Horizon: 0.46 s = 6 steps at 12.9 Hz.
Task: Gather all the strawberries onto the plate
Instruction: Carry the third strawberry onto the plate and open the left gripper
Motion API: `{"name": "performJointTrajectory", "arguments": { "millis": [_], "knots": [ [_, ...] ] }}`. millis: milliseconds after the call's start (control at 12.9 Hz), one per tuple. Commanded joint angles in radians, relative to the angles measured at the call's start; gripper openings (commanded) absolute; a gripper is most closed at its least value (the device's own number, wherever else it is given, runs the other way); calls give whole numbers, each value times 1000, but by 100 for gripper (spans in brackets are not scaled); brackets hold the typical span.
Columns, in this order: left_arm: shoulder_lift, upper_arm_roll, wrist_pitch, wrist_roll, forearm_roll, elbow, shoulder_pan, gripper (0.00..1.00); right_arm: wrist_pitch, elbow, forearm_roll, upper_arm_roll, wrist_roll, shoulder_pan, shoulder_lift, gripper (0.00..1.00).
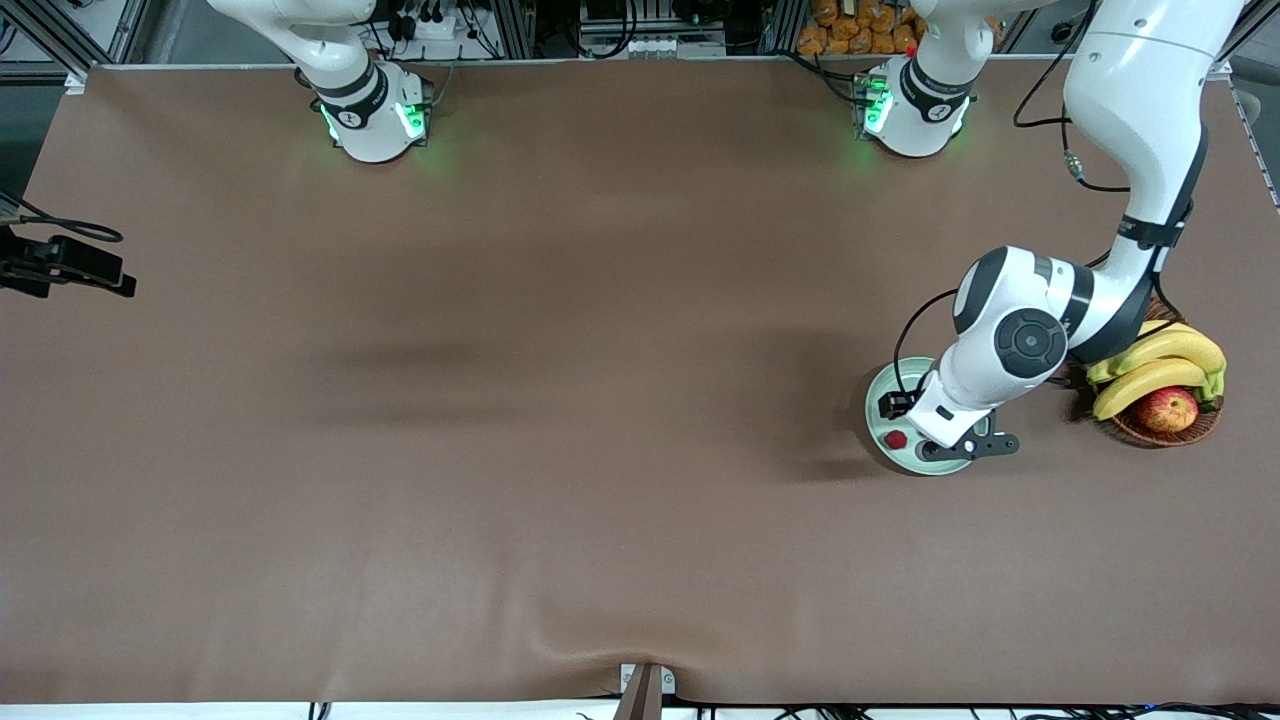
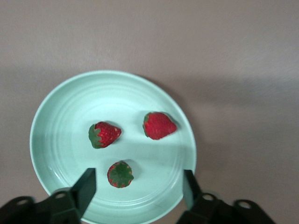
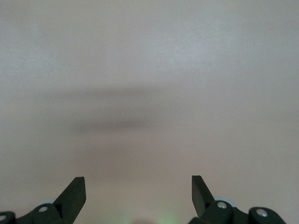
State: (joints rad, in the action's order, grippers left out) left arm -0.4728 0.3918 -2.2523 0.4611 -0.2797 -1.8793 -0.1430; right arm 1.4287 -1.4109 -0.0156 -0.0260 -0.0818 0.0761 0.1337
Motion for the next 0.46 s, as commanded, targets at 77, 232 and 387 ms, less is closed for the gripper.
{"name": "performJointTrajectory", "arguments": {
  "millis": [77, 232, 387],
  "knots": [
    [62, 27, 236, -9, 13, 158, 0, 100, -4, -17, 16, -32, 4, -15, -23, 100],
    [101, 27, 359, -9, 14, 247, 5, 100, -4, -17, 16, -32, 17, -15, -25, 100],
    [147, 28, 451, -9, 23, 304, 3, 100, -7, -17, 14, -31, 57, -15, -25, 100]
  ]
}}
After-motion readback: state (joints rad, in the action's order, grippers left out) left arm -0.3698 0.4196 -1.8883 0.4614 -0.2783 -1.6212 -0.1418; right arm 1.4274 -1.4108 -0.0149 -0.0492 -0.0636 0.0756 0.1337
